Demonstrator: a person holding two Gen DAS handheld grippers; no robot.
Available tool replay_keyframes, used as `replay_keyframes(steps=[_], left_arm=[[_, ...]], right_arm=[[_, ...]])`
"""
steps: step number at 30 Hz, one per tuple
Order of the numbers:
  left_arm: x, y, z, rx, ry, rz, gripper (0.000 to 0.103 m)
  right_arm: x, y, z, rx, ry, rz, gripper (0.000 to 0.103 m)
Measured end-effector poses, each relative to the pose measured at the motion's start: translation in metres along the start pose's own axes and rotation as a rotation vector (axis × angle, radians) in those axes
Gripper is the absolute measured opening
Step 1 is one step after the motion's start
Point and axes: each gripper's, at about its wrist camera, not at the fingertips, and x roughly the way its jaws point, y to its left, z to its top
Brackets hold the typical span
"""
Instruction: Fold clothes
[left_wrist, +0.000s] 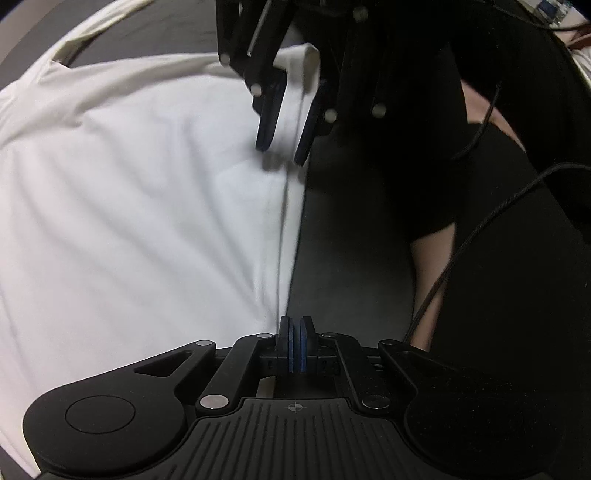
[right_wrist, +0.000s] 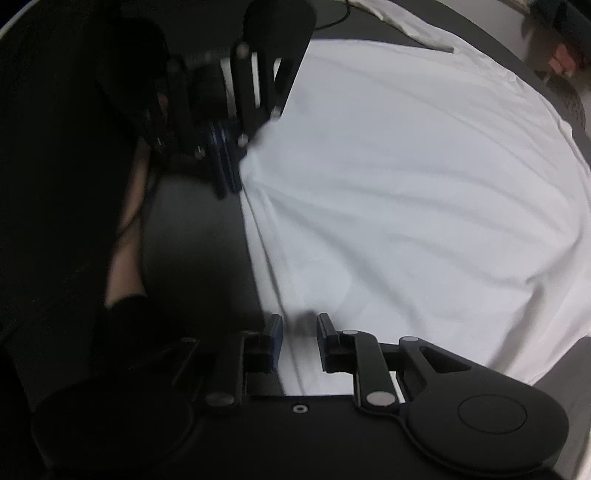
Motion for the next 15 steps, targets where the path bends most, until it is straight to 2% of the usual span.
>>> replay_keyframes(steps=[4, 8, 15], left_arm=[[-0.015, 0.001, 0.004, -0.059, -0.086, -0.013, 0.004], [-0.018, -0.003, 0.017, -0.084, -0.177, 0.021, 0.005], [0.002, -0.021, 0.045, 0.013, -0.164, 0.104, 0.006]], right_arm=[[0.004, -0.007, 0.004, 0.006, 0.000, 0.022, 0.020], [0.007, -0.011, 0.005, 0.022, 0.010, 0.035, 0.020], [0.007, -0.019, 0.000, 0.075, 0.011, 0.046, 0.020]])
